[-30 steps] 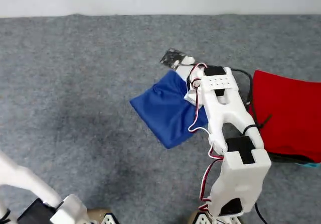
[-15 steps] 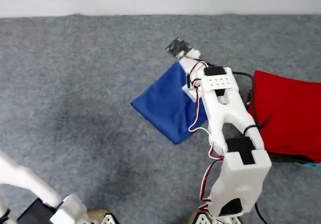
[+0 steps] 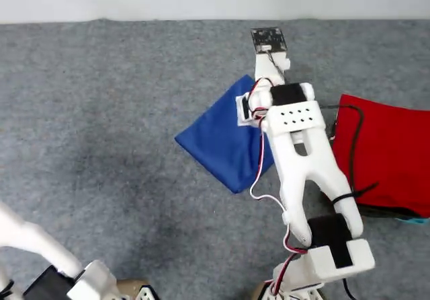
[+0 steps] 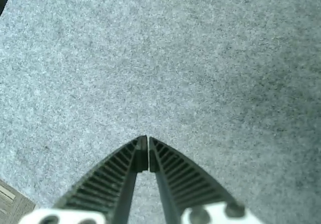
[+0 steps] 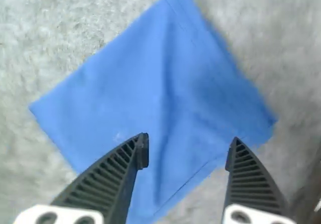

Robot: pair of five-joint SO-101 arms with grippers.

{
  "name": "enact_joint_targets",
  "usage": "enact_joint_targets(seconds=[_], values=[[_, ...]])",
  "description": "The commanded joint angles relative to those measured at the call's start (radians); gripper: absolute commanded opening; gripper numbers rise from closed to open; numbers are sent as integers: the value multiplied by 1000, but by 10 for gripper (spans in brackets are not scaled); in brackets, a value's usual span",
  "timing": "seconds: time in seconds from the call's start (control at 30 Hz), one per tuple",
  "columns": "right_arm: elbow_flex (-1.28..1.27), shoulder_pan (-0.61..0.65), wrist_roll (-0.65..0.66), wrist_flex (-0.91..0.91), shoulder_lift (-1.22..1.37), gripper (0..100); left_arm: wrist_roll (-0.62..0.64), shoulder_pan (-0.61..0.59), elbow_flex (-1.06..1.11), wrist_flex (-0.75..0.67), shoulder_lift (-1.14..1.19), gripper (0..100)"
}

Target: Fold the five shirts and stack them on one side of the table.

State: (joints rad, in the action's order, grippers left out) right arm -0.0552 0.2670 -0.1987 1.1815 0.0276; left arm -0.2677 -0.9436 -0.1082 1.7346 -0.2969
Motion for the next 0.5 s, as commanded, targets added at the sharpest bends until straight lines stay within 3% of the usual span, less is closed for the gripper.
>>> enact_joint_targets(seconds=[0.0, 0.23, 0.47], values=[[11, 21, -215, -4, -41, 272, -11, 3, -7, 9, -38, 13], [14, 18, -494, -104, 140, 477, -12, 3, -7, 9, -40, 13], [17, 18, -586, -225, 325, 474, -34, 0, -7, 9, -40, 13]])
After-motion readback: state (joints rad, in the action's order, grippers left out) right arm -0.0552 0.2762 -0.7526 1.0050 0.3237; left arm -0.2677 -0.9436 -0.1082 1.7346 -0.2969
